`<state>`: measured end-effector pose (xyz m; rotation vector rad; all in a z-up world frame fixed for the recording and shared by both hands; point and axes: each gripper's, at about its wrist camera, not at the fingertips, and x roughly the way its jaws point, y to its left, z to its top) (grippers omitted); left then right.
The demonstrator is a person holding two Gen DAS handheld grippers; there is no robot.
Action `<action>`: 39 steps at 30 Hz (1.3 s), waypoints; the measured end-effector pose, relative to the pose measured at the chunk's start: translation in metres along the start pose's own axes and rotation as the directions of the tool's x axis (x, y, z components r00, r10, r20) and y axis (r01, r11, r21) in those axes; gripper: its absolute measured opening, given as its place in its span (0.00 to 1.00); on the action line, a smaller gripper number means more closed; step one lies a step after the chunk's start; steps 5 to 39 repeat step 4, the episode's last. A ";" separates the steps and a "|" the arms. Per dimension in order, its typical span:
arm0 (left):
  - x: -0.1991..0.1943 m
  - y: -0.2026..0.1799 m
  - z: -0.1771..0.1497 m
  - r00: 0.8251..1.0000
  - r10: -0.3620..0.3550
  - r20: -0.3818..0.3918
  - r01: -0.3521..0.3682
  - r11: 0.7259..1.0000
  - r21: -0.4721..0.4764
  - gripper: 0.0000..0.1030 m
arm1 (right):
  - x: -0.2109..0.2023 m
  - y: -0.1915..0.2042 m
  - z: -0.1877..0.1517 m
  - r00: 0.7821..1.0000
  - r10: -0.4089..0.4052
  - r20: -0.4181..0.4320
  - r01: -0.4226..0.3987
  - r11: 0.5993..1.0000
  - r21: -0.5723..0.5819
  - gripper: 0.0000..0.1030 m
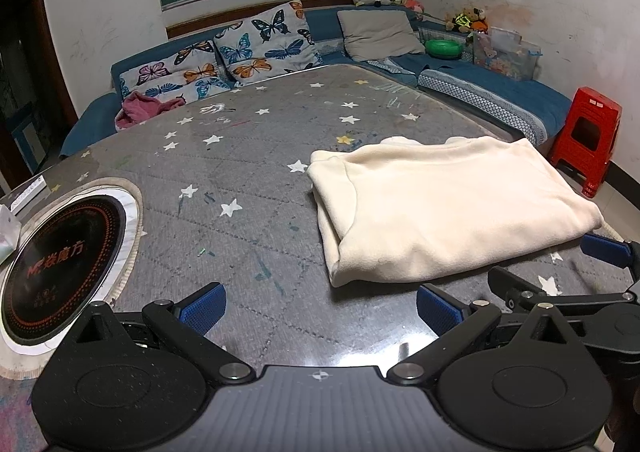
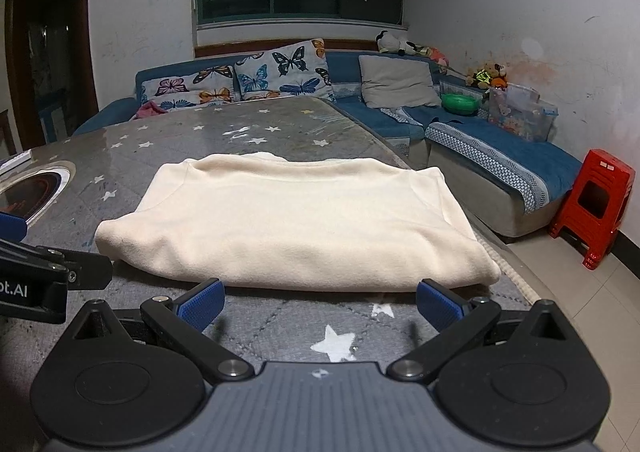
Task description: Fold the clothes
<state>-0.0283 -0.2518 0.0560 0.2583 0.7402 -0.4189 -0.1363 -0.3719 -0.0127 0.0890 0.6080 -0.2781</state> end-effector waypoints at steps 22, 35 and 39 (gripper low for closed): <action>0.002 0.003 0.000 1.000 0.000 -0.003 0.000 1.000 -0.006 1.00 | 0.002 0.001 0.000 1.000 0.001 -0.005 -0.001 1.000 -0.003 1.00; 0.002 0.003 0.000 1.000 0.000 -0.003 0.000 1.000 -0.006 1.00 | 0.002 0.001 0.000 1.000 0.001 -0.005 -0.001 1.000 -0.003 1.00; 0.002 0.003 0.000 1.000 0.000 -0.003 0.000 1.000 -0.006 1.00 | 0.002 0.001 0.000 1.000 0.001 -0.005 -0.001 1.000 -0.003 1.00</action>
